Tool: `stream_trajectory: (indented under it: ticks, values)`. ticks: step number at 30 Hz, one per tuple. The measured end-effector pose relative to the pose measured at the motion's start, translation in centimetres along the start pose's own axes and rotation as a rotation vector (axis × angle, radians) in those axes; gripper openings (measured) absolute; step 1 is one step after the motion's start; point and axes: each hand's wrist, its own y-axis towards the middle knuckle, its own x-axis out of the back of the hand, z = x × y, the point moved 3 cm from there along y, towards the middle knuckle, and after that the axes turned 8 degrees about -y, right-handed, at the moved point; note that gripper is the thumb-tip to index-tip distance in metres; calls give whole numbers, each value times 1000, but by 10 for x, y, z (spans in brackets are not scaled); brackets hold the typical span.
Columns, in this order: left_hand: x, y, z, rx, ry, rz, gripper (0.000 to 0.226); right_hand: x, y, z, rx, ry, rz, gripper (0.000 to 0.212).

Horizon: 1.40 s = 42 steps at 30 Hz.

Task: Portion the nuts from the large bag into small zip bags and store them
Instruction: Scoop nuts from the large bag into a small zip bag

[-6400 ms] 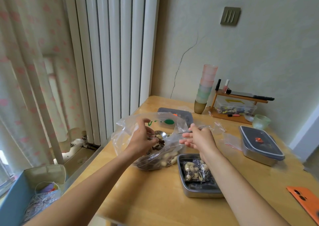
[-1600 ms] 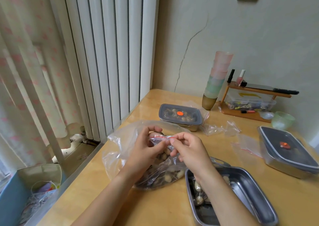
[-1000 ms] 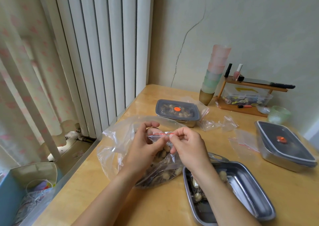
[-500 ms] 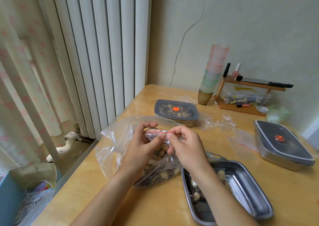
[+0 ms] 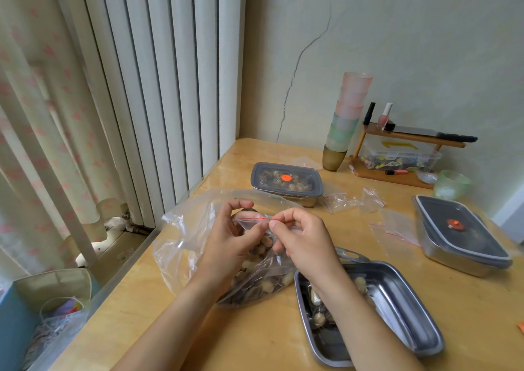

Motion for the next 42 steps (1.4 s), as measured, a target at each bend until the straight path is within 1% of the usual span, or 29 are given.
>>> stream_trajectory:
  ticks: [22, 29, 32, 34, 36, 38, 40, 42]
  values:
    - [2, 0, 0, 25, 55, -40, 36, -1, 2, -4, -29, -22, 0, 8]
    - [3, 1, 2, -9, 91, -1, 26, -4, 1, -4, -26, -41, 39, 8]
    - [4, 1, 1, -18, 93, 17, 25, -3, 0, -2, -20, -35, 46, 8]
    - [2, -1, -1, -13, 74, 11, 27, -2, -2, -1, -5, -25, 28, 7]
    - [1, -2, -1, -8, 88, -31, 26, -1, -3, 0, 11, -20, 2, 7]
    - [4, -1, 1, -1, 142, -78, 16, 0, -3, 0, 15, 11, -24, 7]
    - [8, 2, 2, 20, 158, -70, 8, 1, -2, 0, 11, 47, -40, 7]
    - [9, 2, 2, 50, 124, -69, 14, 1, -1, -1, 14, 48, -53, 6]
